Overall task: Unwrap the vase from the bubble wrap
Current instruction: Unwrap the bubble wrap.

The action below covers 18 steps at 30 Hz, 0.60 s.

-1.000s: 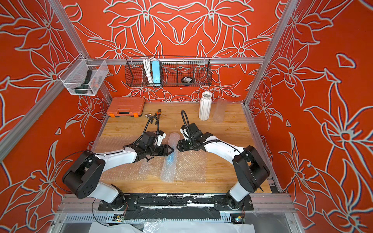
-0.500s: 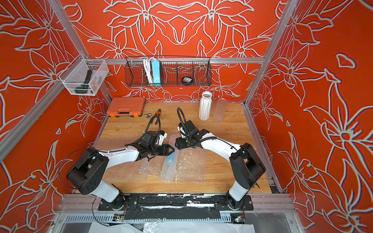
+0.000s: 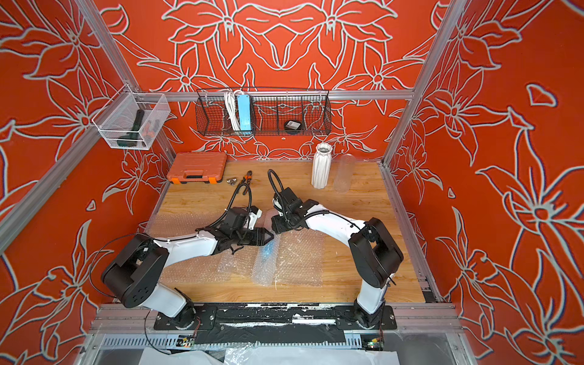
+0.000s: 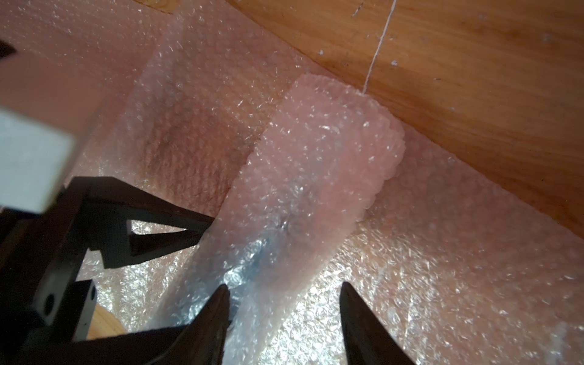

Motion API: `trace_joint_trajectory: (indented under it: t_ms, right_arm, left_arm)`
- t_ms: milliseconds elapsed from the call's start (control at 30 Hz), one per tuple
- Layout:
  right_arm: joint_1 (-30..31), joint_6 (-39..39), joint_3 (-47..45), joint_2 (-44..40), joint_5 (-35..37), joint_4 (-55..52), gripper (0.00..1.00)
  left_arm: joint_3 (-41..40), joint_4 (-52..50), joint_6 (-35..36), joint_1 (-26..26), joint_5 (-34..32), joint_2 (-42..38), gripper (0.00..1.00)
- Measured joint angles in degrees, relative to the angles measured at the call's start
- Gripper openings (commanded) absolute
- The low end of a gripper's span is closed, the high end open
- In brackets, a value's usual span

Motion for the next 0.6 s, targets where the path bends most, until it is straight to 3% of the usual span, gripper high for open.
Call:
trace_joint_trajectory:
  t_ms: [600]
  right_arm:
    - [1.77,-1.62,3.45,3.78,5.44,-3.45,0.43]
  left_arm:
    - [-0.79,1.68,-2.14,-1.09,-2.08,0.0,0.59]
